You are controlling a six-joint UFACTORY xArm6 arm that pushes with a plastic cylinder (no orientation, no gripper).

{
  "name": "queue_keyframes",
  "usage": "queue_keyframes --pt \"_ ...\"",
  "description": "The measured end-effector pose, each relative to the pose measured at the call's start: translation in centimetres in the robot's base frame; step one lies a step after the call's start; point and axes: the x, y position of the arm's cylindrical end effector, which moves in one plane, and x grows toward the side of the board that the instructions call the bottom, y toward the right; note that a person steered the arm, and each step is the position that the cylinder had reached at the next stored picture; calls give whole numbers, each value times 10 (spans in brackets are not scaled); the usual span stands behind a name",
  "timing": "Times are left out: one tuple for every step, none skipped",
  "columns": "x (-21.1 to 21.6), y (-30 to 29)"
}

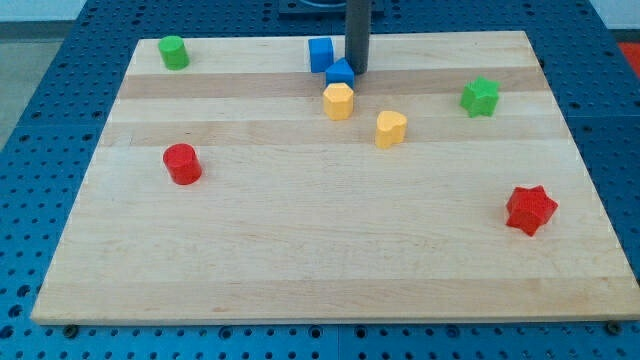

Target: Push the yellow heart towards the top right side of the board

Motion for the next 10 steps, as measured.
queue_keyframes --pt "0 1" --pt "9 28" --pt "33 52" --pt "59 74" --pt "87 87" --pt "100 87" --pt "116 87" --pt "147 87" --pt "147 87" --pt "148 45"
